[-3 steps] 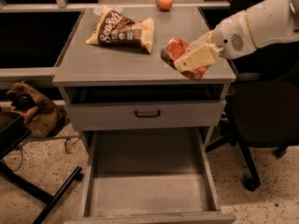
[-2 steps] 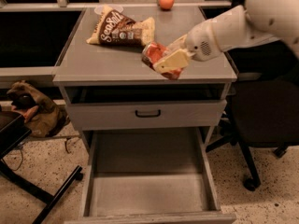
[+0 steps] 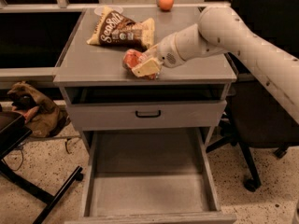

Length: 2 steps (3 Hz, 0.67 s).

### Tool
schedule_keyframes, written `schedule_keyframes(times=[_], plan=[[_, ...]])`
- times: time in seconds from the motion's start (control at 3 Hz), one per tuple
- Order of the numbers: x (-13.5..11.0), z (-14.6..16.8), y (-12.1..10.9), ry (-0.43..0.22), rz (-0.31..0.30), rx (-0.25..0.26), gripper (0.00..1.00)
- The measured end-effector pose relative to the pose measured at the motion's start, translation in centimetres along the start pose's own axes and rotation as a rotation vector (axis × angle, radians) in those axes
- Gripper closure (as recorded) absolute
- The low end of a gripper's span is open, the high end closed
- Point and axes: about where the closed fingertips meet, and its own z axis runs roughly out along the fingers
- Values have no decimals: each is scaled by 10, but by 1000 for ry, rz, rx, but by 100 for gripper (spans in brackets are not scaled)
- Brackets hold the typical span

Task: Pick coke can from middle drawer and place on counter

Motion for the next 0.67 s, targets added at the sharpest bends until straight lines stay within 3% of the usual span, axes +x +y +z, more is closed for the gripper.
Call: schedule_keyframes(times=[0.67], plan=[[-4, 4, 0, 20, 5, 9, 100]])
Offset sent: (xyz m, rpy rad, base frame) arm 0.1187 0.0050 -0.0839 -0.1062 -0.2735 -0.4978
